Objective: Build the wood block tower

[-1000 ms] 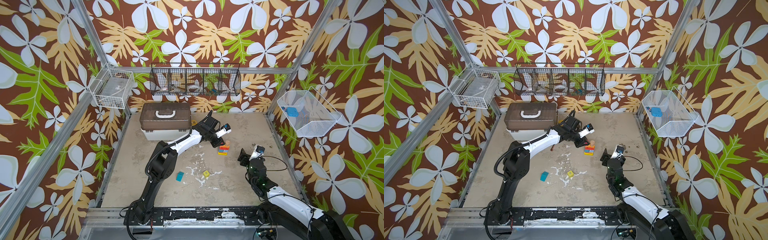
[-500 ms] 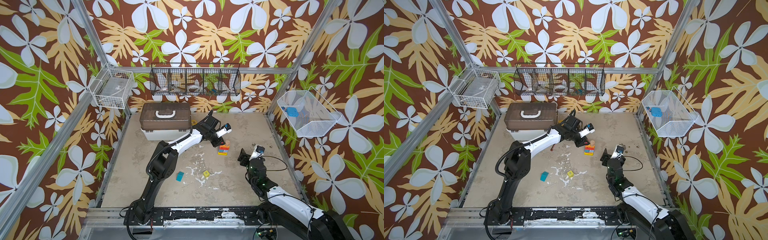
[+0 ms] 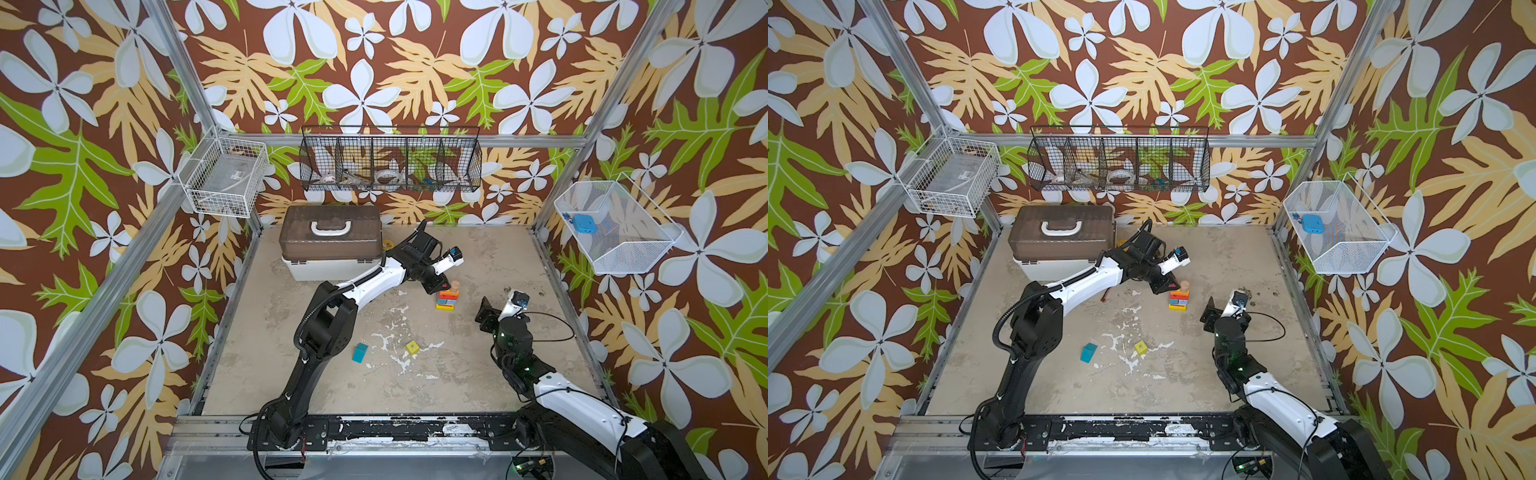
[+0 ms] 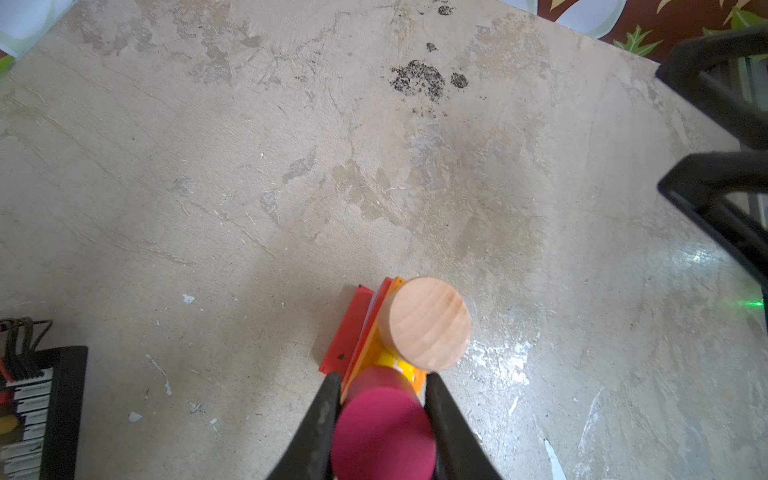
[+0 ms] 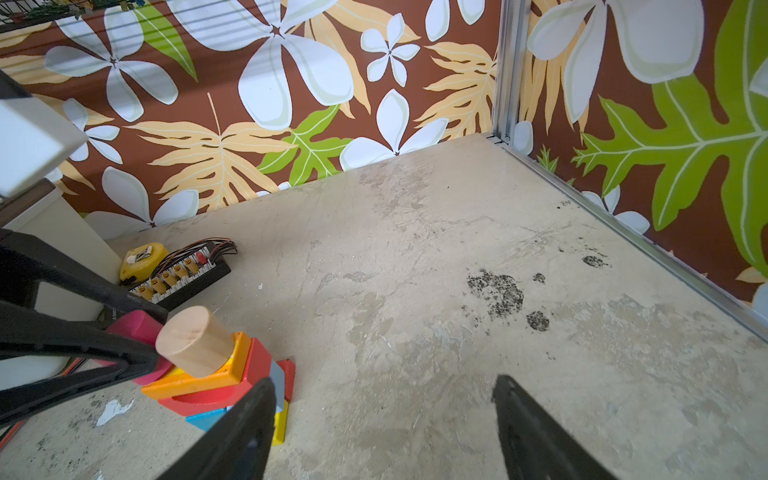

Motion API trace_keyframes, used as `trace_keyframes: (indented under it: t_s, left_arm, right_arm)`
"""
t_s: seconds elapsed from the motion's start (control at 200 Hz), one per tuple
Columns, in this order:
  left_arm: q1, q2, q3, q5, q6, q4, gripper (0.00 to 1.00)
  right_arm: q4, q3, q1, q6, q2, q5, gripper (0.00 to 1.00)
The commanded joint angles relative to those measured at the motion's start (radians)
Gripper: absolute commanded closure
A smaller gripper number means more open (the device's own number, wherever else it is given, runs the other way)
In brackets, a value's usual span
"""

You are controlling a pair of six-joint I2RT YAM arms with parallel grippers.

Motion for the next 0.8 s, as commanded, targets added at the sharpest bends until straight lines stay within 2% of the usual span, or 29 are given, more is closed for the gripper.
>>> trace_keyframes:
  t_s: [0.0, 0.45, 0.796]
  left_arm:
    - [-0.001, 0.006, 0.008, 0.008, 0.008, -0.010, 0.95]
    - [-0.003, 0.026, 0.027, 0.001, 0.000, -0.015, 0.94]
    - [-0.003, 0.024, 0.031, -0.007, -0.001, -0.019, 0.86]
  right_arm:
    - [0.014, 0.009, 0.000, -0.004, 0.001, 0.001, 0.18]
    - [0.014, 0.009, 0.000, -0.004, 0.002, 0.000, 0.18]
    - [0.014, 0.009, 0.000, -0.004, 0.003, 0.000, 0.18]
